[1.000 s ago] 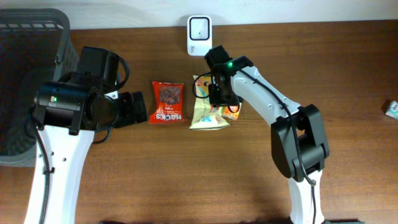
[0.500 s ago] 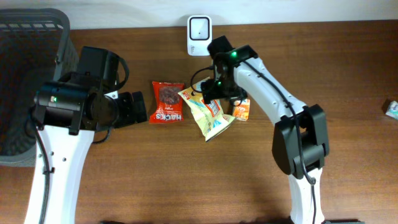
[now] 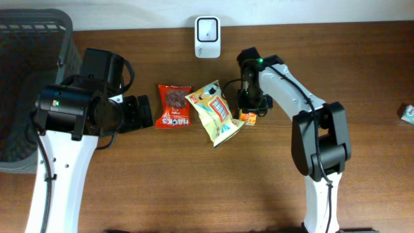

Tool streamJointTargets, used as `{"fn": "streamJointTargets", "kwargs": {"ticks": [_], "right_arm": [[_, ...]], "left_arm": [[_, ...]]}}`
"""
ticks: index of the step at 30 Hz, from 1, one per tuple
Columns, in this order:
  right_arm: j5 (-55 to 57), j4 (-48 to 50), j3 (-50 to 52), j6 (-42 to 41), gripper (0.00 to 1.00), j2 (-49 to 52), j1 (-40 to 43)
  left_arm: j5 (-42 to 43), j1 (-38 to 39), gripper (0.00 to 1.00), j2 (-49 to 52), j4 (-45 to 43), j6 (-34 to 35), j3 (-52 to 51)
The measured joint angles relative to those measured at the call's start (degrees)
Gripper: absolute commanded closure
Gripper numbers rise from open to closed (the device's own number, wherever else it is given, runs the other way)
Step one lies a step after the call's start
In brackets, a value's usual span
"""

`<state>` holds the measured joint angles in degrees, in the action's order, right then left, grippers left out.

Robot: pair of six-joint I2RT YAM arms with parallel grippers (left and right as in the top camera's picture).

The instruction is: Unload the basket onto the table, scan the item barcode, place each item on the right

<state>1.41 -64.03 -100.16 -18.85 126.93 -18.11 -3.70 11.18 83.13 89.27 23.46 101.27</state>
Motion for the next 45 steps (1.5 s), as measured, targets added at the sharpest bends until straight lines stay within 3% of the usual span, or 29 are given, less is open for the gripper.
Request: {"fn": "streamJointTargets", "kwargs": {"ticks": [4,11,17,19,20,24,26,28,31,32,33,34,39,45], "right_arm": [[5.01,-6.40,-6.51,-0.66,0.64,0.13,-0.70],[2.36,-0.20,-4.26,-0.70,0.64,0.13,-3.45],[2.21,2.86,-0.92,-0.87,0.77,0.13,-3.96],[3.10,4.17,-0.09,-0.90,0.85,0.13,-3.96],[3.69,4.52,0.55,-0.90,0.96,0.13,-3.96],[5.05,4.28,0.79,-1.09,0.96,0.13,-3.85],[5.01,-0.52,-1.22,-0.87,0.96,0.37,-2.82],[0.20,-5.22,-6.80,2.62,0.96,0.72,0.59],[-16.46,-6.10,-12.35,12.50,0.96,0.70,8.76],[-23.39,-6.25,-12.04,14.93,0.90,0.72,11.80],[-27.63,-6.51,-11.19,17.18,0.68,0.70,13.77],[-29.40,-6.78,-10.01,18.49,0.59,0.72,14.93],[-25.92,-9.20,-6.43,19.85,0.53,0.72,11.91],[-0.35,-8.13,-5.81,2.21,0.54,0.72,-0.42]], "left_arm": [[0.00,-0.02,0.01,0.00,0.04,0.00,0.00],[0.02,-0.02,0.01,0.00,0.00,0.00,0.00],[0.00,0.00,0.01,0.00,0.00,0.00,0.00],[0.00,-0.02,0.01,0.00,0.00,0.00,0.00],[0.00,-0.02,0.01,0.00,0.02,0.00,0.00],[0.00,-0.02,0.01,0.00,0.02,0.00,0.00],[0.02,-0.02,0.01,0.00,0.04,0.00,0.00],[0.00,0.00,0.01,0.00,-0.07,0.00,-0.02],[0.02,-0.02,0.01,0.00,0.02,0.00,-0.02],[0.02,-0.02,0.01,0.00,0.00,0.00,-0.02],[0.02,0.00,0.01,0.00,0.00,0.00,-0.02],[0.00,0.00,0.01,0.00,0.00,0.00,-0.02],[0.00,-0.02,0.01,0.00,0.00,0.00,-0.02],[0.00,0.00,0.01,0.00,0.00,0.00,-0.02]]}}
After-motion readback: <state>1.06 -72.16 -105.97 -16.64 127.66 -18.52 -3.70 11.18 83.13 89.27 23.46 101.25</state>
